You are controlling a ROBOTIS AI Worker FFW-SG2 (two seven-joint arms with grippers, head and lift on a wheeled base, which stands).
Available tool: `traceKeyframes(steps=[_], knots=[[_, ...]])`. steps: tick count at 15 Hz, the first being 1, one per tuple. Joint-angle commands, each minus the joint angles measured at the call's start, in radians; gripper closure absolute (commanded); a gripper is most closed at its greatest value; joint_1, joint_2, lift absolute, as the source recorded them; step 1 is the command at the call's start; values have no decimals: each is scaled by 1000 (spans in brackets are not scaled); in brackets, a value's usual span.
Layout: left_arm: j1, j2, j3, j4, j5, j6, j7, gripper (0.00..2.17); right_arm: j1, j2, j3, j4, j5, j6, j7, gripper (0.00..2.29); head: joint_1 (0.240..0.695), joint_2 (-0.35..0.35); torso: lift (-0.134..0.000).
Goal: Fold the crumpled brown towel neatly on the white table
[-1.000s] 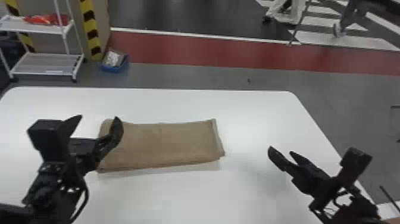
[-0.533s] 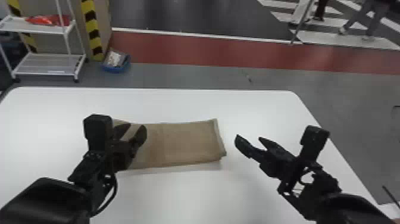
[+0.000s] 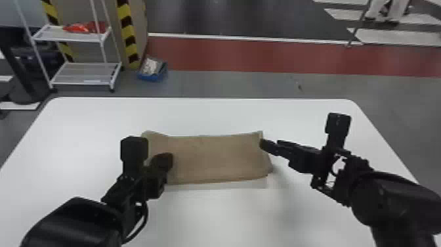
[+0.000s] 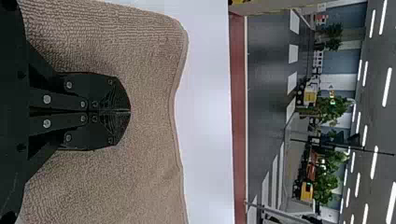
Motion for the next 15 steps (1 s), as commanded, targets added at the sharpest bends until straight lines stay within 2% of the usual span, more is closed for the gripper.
traceKeyframes(steps=[1, 4, 7, 10, 11, 12, 13, 15], knots=[[1, -1, -1, 0, -6, 2, 2, 2010, -42, -7, 4, 34, 15, 72, 25, 414, 695, -82, -124], [-2, -4, -4, 1, -11, 2, 2, 2010, -78, -27, 35, 76, 30, 112, 40, 464, 695, -77, -124], [-5, -4, -1, 1, -17, 5, 3, 2010, -112, -28, 53, 117, 50, 134, 58, 478, 695, -73, -124], [-8, -6, 2, 5, -18, 20, 6, 2010, -130, -28, 72, 129, 56, 168, 68, 657, 695, -62, -124], [-11, -6, 2, 8, -18, 20, 5, 2010, -141, -27, 73, 140, 56, 186, 83, 792, 695, -59, -124], [-13, -6, 1, 11, -20, 20, 3, 2010, -150, -27, 73, 145, 56, 207, 95, 809, 695, -56, -124], [-14, -6, -1, 12, -20, 20, 3, 2010, -157, -27, 70, 151, 56, 223, 109, 964, 695, -52, -124], [-26, -6, -5, 24, -20, 26, 2, 2010, -163, -27, 61, 158, 50, 232, 126, 1004, 695, -46, -124]])
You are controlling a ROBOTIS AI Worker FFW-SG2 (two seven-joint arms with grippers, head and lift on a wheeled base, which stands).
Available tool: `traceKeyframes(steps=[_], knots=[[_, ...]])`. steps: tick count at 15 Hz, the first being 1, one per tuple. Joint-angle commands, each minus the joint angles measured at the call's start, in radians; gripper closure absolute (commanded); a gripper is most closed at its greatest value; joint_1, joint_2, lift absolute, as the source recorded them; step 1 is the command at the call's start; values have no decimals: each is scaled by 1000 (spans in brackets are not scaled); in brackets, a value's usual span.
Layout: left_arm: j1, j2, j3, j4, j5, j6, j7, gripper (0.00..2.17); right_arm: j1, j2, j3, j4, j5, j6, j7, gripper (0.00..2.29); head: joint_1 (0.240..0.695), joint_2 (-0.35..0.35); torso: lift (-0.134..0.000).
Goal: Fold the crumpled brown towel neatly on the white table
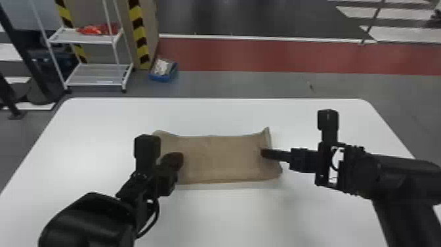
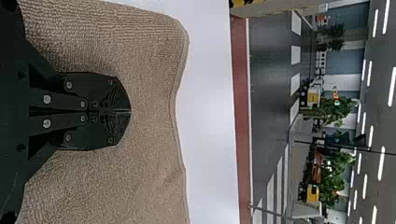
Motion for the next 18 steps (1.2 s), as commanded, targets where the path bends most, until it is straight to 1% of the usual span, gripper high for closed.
traceKeyframes(steps=[1, 2, 3, 4, 5, 6, 9, 10, 12, 15, 16, 17, 18], knots=[[-9, -1, -5, 15, 0, 5, 0, 2010, -7, 0, -9, 5, -5, 15, 13, 1170, 695, -45, -124], [-15, -1, -5, 18, 0, 17, 0, 2010, -7, 0, -13, 5, -8, 24, 13, 1214, 695, -46, -124], [-17, -3, -9, 25, 0, 20, 0, 2010, -4, 1, -15, 5, -7, 24, 4, 1207, 695, -46, -124], [-18, -3, -9, 26, 0, 20, 0, 2010, 6, 1, -15, 3, -11, 21, -7, 950, 695, -47, -124], [-21, -3, -9, 28, -2, 20, 0, 2010, 12, 1, -15, 2, -7, 15, -10, 282, 695, -48, -124], [-23, -3, -7, 29, -2, 20, 0, 2010, 13, 1, -12, -3, 2, 15, -15, 144, 695, -52, -124], [-29, -5, -9, 41, 0, 20, 0, 2010, 36, 1, 8, -58, 88, 15, -64, 164, 695, -56, -124], [-31, -5, -9, 43, 0, 17, 0, 2010, 33, 0, 17, -58, 108, 15, -64, 225, 695, -66, -124], [-34, -5, -12, 55, 2, 17, 0, 2010, 19, 3, 34, -56, 114, 15, -64, 225, 695, -71, -124], [-35, -5, -9, 57, 2, 17, 0, 2010, 7, 8, 54, -52, 125, 15, -64, 292, 695, -66, -124], [-37, -5, -9, 60, 2, 17, -2, 2010, 4, 8, 62, -52, 127, 15, -62, 404, 695, -60, -124], [-38, -5, -7, 63, 3, 17, -2, 2010, -5, 8, 71, -52, 133, 18, -62, 417, 695, -57, -124], [-41, -5, -7, 69, 5, 17, -2, 2010, -16, 8, 89, -49, 156, 40, -62, 475, 695, -54, -124]])
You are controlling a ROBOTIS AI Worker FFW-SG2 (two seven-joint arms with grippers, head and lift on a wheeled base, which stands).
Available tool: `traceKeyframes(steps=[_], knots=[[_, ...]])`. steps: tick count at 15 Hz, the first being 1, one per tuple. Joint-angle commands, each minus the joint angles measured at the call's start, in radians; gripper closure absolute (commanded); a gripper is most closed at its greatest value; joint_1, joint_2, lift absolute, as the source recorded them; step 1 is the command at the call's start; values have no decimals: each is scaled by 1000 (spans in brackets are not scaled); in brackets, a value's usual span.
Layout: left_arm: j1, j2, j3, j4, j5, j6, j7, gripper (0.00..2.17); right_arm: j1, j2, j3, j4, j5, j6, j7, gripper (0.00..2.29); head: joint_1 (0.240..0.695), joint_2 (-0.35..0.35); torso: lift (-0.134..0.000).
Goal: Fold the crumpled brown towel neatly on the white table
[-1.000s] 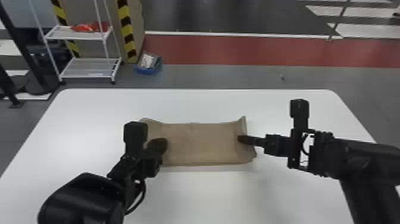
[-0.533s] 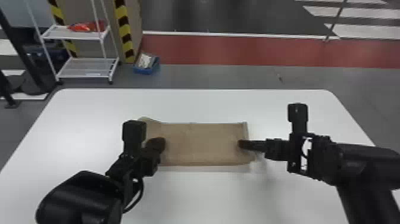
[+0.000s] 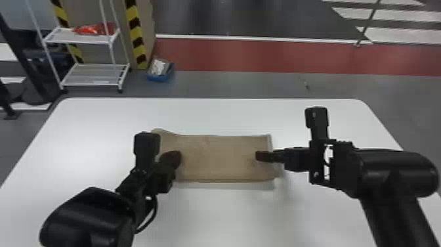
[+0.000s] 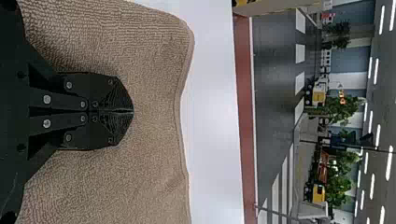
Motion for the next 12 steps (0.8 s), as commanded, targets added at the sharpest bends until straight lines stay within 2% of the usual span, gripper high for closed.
traceKeyframes(steps=[1, 3, 5, 8, 10, 12], knots=[[-5, 0, 1, 7, 2, 0, 0, 2010, -28, 2, 35, 4, 48, 51, 0, 475, 695, -51, -124], [-10, 0, 1, 18, 4, 0, -3, 2010, -49, 5, 57, 4, 66, 113, 0, 478, 695, -45, -124], [-11, 0, 4, 21, 4, 0, -3, 2010, -69, 15, 81, 6, 124, 177, -1, 478, 695, -42, -124], [-14, 0, 6, 30, 2, 0, -11, 2010, -86, 23, 106, 7, 147, 186, -1, 518, 695, -37, -124], [-17, -1, 6, 41, 4, -3, -11, 2010, -101, 25, 121, 21, 176, 196, 0, 758, 695, -33, -124], [-17, 0, 6, 47, 4, -3, -11, 2010, -107, 25, 115, 32, 166, 196, 5, 1362, 695, -32, -124]])
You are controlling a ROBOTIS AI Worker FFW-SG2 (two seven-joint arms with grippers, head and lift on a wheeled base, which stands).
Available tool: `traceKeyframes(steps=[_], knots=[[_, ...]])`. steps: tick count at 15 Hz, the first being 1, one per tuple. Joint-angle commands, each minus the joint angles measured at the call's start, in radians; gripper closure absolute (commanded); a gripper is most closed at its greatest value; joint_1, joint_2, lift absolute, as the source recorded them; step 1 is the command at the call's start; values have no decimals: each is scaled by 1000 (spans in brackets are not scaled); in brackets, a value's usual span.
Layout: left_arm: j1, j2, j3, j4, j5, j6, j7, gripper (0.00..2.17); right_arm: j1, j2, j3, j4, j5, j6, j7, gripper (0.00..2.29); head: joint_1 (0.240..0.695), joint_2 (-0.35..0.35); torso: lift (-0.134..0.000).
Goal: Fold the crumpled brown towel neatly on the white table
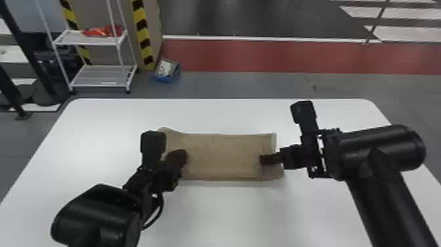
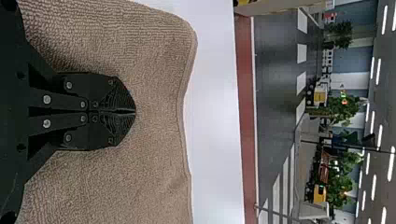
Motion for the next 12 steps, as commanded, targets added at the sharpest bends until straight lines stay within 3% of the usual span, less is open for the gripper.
traceKeyframes(steps=[1, 6, 12], knots=[[0, 0, 2, 5, 0, 0, -3, 2010, -7, 0, -9, 18, -13, 1, 13, 1521, 695, -32, -124], [14, 2, 8, -15, 5, 0, -3, 2010, 6, -5, -52, 15, -64, -30, 32, 1598, 695, -26, -124], [60, 11, 47, -181, 43, 3, -35, 2007, 11, -38, -101, 0, -67, -33, 59, 1598, 695, -49, -124]])
